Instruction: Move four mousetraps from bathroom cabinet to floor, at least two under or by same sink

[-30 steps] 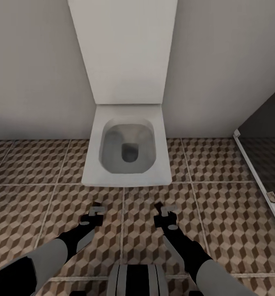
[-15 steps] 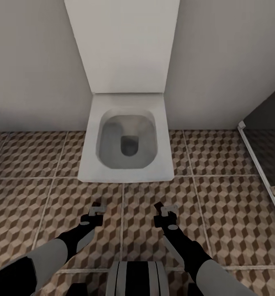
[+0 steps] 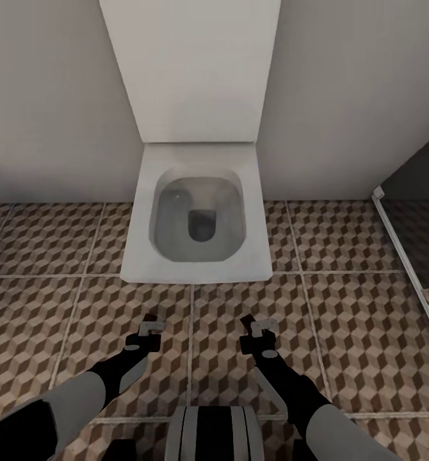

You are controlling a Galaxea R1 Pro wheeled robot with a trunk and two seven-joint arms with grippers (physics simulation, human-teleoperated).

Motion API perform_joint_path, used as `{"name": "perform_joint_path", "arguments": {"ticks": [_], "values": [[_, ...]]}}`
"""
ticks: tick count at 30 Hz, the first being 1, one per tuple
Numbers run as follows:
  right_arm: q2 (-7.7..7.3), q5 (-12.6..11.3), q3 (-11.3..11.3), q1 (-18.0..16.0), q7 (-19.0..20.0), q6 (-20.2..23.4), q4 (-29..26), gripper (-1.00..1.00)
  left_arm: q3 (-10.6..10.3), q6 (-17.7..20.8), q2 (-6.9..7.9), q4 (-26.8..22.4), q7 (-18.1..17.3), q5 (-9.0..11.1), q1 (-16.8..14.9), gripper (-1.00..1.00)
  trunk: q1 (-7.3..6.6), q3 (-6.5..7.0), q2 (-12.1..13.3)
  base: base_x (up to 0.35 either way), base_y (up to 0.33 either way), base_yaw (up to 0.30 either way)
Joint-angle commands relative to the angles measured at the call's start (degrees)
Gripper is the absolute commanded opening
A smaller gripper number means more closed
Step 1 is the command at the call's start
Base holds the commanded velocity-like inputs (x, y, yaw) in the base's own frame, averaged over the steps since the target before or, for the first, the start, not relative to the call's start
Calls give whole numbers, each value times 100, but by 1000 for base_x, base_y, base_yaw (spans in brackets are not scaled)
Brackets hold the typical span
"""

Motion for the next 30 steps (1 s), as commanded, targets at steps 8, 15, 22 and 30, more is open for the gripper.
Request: {"name": "perform_joint_path", "arguments": {"ticks": [8, 15, 22, 30], "values": [[-4, -41, 31, -3, -57, 25, -9, -100, -66, -6, 5, -17, 45, 63, -2, 100, 0, -3, -1, 0, 0, 0], [-3, -41, 31, -4, -55, 25, -9, -100, -99, -5, 5, -17, 43, 63, 7, 100, 0, -3, -1, 0, 0, 0], [-4, -41, 31, -4, -55, 25, -9, -100, -98, -4, 5, -17, 46, 63, 7, 100, 0, -3, -1, 0, 0, 0], [-9, -39, 33, -4, -56, 25, -9, -100, -100, -5, 5, -17, 43, 63, 7, 100, 0, -3, -1, 0, 0, 0]]}}
